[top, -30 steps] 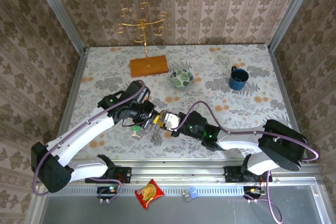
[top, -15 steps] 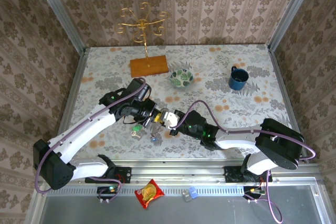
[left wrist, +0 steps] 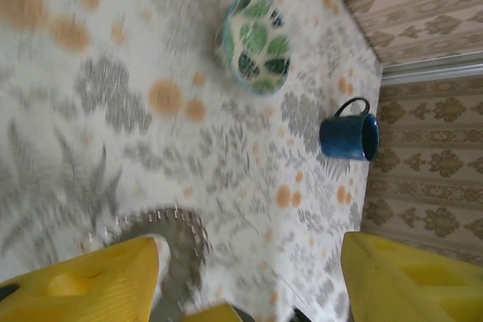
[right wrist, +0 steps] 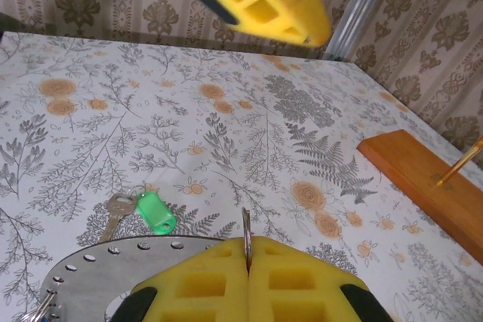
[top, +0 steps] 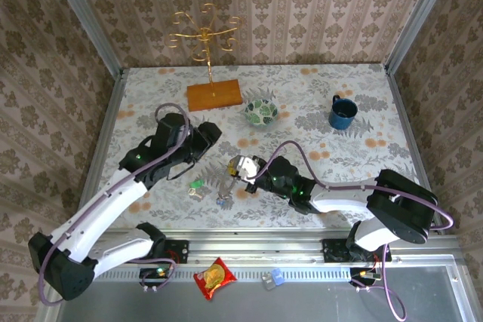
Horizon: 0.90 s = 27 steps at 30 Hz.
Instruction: Put the keys on the keyring
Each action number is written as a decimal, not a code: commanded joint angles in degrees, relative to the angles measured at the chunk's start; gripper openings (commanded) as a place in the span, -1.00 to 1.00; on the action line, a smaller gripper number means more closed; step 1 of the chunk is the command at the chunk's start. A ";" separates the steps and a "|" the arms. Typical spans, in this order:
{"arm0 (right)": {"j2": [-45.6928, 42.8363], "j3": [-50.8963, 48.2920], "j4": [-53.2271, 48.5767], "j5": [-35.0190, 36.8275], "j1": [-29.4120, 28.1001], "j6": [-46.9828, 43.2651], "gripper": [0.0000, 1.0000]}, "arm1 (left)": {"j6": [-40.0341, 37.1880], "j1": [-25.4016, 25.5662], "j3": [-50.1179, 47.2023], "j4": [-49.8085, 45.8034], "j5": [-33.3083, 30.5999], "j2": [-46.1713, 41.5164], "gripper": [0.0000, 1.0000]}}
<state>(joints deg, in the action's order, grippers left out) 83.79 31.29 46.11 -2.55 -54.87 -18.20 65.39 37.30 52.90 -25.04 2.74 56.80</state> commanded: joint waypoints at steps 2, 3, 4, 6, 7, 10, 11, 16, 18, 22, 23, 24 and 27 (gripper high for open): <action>-3.63 -1.26 2.45 -6.50 2.70 4.61 -1.00 | -30.71 -3.18 -8.71 16.95 0.64 -3.04 0.28; -3.63 -1.44 2.41 -7.87 3.32 5.36 -1.00 | -35.98 -3.45 -10.11 18.86 1.48 -3.73 0.25; -4.99 -1.66 2.24 -9.47 4.08 6.23 -1.00 | -43.40 -3.43 -11.44 20.20 2.10 -4.65 0.23; -6.28 -1.85 1.55 -12.51 5.51 7.43 -1.00 | -54.55 -3.46 -14.56 23.16 3.10 -6.80 0.17; -6.73 -1.92 1.08 -14.26 6.15 8.17 -1.00 | -60.27 -3.50 -17.05 25.26 4.58 -8.08 0.14; -7.80 -1.85 -1.12 -18.61 7.77 8.46 -1.00 | -73.43 -3.79 -23.03 30.82 9.82 -11.75 0.03; -8.25 -1.66 -2.32 -19.72 8.18 8.29 -1.00 | -78.34 -4.13 -24.39 32.04 13.54 -12.41 0.01; -9.75 -0.30 -7.53 -24.58 9.06 6.68 -1.00 | -89.80 -4.34 -28.39 35.91 28.88 -10.25 -0.22; -10.62 0.38 -10.72 -26.35 9.24 5.78 -1.00 | -90.45 -4.17 -28.30 36.55 33.35 -8.58 -0.24; -11.53 2.34 -16.80 -27.95 9.30 3.94 -1.00 | -90.48 -3.17 -27.58 37.36 39.97 -6.46 -0.28; -11.61 2.71 -17.52 -28.00 9.30 3.64 -1.00 | -90.54 -2.83 -27.34 37.08 41.10 -5.93 -0.28; -11.63 2.89 -17.86 -27.89 9.34 3.48 -1.00 | -90.82 -2.61 -27.04 36.69 41.87 -5.47 -0.28; -11.58 3.41 -18.30 -27.30 9.34 3.24 -1.00 | -92.16 -1.97 -26.44 34.41 43.73 -4.20 -0.28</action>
<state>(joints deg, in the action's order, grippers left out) 73.71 32.18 28.67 -28.47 -45.89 -13.54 -23.31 34.50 24.80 9.78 39.51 51.79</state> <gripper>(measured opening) 0.063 0.360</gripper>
